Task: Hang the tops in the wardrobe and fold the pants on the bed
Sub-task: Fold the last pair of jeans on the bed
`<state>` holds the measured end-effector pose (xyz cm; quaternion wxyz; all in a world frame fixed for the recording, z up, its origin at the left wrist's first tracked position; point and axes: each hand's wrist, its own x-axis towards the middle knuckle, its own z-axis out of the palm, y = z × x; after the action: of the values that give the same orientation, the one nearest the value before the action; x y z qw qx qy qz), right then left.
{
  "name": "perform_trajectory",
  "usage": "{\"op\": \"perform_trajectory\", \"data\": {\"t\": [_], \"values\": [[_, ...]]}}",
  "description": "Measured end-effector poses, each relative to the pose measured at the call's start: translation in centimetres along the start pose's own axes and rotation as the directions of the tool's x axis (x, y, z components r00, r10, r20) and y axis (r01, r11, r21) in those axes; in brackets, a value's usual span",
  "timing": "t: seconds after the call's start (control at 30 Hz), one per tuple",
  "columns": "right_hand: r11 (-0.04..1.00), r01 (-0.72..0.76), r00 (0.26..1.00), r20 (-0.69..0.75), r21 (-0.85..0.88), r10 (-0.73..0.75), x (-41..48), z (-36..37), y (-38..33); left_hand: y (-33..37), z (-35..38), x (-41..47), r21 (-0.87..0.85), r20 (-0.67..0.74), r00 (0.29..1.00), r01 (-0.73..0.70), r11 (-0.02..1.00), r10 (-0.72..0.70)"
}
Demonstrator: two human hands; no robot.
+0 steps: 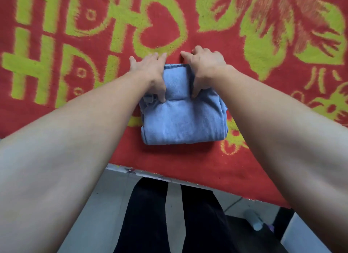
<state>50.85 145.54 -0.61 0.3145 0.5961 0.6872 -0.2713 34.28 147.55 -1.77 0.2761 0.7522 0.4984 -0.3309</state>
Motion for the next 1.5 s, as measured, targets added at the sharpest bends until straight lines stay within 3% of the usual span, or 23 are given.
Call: {"op": "perform_trajectory", "data": {"t": [0.23, 0.43, 0.57, 0.7, 0.83, 1.0, 1.13, 1.4, 1.5], "values": [[0.996, -0.079, 0.989, -0.123, 0.031, 0.082, -3.4, 0.9, -0.1, 1.0, 0.0, -2.8, -0.022, -0.063, 0.998, 0.022, 1.0, -0.023], [0.99, -0.135, 0.977, -0.17, -0.035, 0.127, -8.0, 1.9, -2.1, 2.0, 3.8, -8.9, 0.024, -0.349, 0.937, 0.038, 0.999, -0.027], [0.989, -0.063, 0.969, -0.244, -0.133, 0.029, -11.8, 2.5, -3.3, 2.4, 6.1, -13.2, 0.005, -0.437, 0.899, 0.028, 1.0, -0.023], [0.974, 0.017, 0.945, -0.314, -0.227, -0.089, -16.9, 2.7, -4.5, 3.0, 6.6, -18.8, 0.016, -0.429, 0.903, 0.033, 0.999, -0.023], [0.948, 0.165, 0.907, -0.336, -0.271, -0.254, -22.8, 0.6, -5.5, 3.2, 6.1, -26.7, -0.057, -0.422, 0.891, 0.159, 0.986, -0.168], [0.894, 0.283, 0.843, -0.355, -0.347, -0.404, -29.1, -4.2, -8.9, 2.3, 5.5, -36.1, -0.19, -0.538, 0.778, 0.263, 0.946, -0.324], [0.828, 0.338, 0.748, -0.406, -0.448, -0.525, -32.9, -7.4, -13.4, 1.3, 5.0, -43.6, -0.301, -0.538, 0.692, 0.375, 0.877, -0.481], [0.649, 0.442, 0.499, -0.431, -0.619, -0.752, -44.6, -13.2, -26.3, -3.4, 6.9, -61.0, -0.43, -0.667, 0.353, 0.537, 0.726, -0.656], [0.583, 0.406, 0.416, -0.426, -0.704, -0.803, -49.8, -13.9, -32.1, -5.5, 8.6, -67.9, -0.463, -0.666, 0.278, 0.574, 0.676, -0.692]]}}
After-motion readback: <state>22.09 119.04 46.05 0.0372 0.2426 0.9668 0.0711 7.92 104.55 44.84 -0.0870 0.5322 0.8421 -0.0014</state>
